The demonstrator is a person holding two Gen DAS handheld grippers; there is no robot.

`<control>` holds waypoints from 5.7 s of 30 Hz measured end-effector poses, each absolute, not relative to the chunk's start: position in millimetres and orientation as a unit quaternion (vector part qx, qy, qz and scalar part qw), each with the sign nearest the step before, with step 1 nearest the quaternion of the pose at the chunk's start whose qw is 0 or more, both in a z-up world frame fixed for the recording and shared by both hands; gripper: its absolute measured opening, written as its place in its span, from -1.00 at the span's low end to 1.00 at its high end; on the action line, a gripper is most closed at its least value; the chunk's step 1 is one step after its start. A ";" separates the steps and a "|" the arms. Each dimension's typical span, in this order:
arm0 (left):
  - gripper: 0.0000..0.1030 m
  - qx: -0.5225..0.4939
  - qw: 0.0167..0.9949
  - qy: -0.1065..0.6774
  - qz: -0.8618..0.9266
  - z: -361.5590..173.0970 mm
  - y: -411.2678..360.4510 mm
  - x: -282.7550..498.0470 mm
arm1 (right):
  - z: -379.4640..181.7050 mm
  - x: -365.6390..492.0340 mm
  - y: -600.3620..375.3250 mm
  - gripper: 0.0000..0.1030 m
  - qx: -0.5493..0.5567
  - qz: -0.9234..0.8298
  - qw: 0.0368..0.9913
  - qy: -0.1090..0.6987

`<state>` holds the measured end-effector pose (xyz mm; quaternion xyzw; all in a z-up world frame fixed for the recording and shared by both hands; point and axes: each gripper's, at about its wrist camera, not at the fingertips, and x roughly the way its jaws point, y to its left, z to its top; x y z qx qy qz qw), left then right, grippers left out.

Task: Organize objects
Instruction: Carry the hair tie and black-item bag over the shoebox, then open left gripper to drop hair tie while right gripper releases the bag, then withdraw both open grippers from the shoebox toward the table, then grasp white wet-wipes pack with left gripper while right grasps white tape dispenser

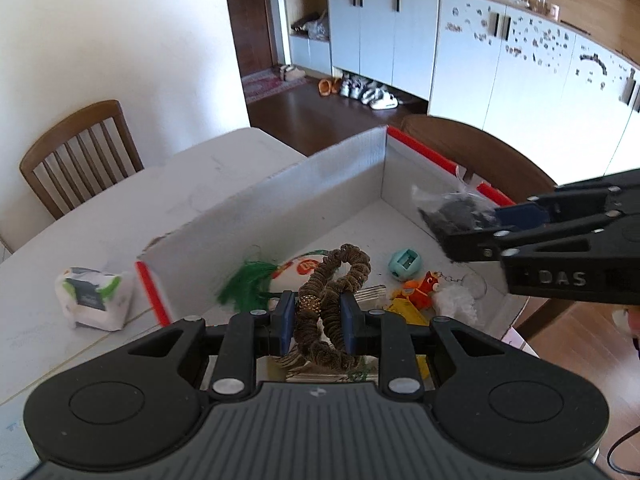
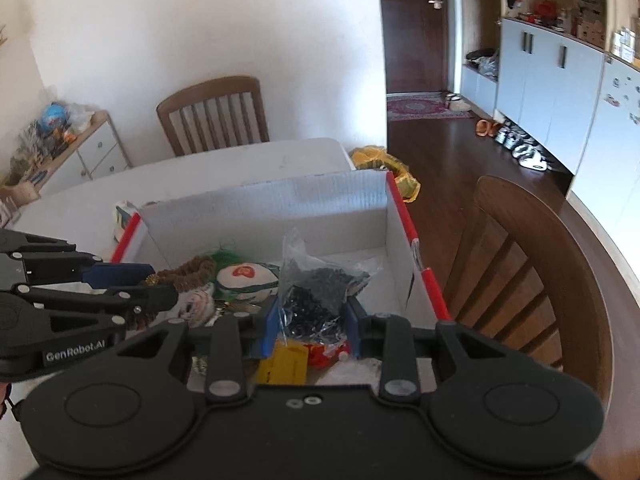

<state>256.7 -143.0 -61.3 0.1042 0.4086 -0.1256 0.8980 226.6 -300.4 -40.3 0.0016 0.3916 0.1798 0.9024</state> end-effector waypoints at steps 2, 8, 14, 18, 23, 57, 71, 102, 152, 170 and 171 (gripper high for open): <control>-0.54 0.113 0.895 0.412 -0.126 -67.4 -149.9 260.7 | -46.9 235.7 -297.0 -0.38 -0.006 0.182 0.898 0.400; -0.54 0.123 0.885 0.429 -0.130 -82.9 -163.3 270.8 | -62.6 258.6 -285.6 -0.37 -0.035 0.191 0.890 0.413; -0.54 0.120 0.873 0.452 -0.135 -96.0 -167.8 278.2 | -78.4 276.8 -282.6 -0.36 -0.033 0.196 0.869 0.452; -0.54 0.118 0.867 0.465 -0.136 -102.1 -168.2 280.7 | -83.6 282.3 -282.8 -0.36 -0.029 0.195 0.861 0.469; -0.54 0.113 0.861 0.475 -0.141 -106.6 -167.0 283.5 | -82.1 282.0 -284.1 -0.34 -0.028 0.198 0.860 0.469; 0.25 0.077 0.891 0.422 -0.153 -63.9 -149.9 253.6 | -29.0 242.3 -298.4 0.19 0.018 0.210 0.888 0.408; 0.55 0.060 0.904 0.392 -0.158 -36.9 -113.7 224.6 | -3.4 209.2 -286.8 0.42 0.044 0.203 0.901 0.381; 0.96 0.047 0.917 0.364 -0.154 -19.9 49.6 207.6 | -2.7 118.2 -173.2 0.90 0.067 0.128 0.924 0.354; 0.96 0.073 0.904 0.410 -0.099 -115.7 120.6 353.0 | -146.5 197.1 -7.2 0.73 0.075 -0.127 0.918 0.369; 0.96 0.049 0.887 0.445 -0.111 -143.7 125.1 405.8 | -144.0 212.6 8.1 0.70 0.049 -0.028 0.919 0.391; 0.96 0.048 0.886 0.448 -0.110 -145.9 126.2 408.2 | -144.2 216.4 6.5 0.70 0.047 -0.030 0.918 0.392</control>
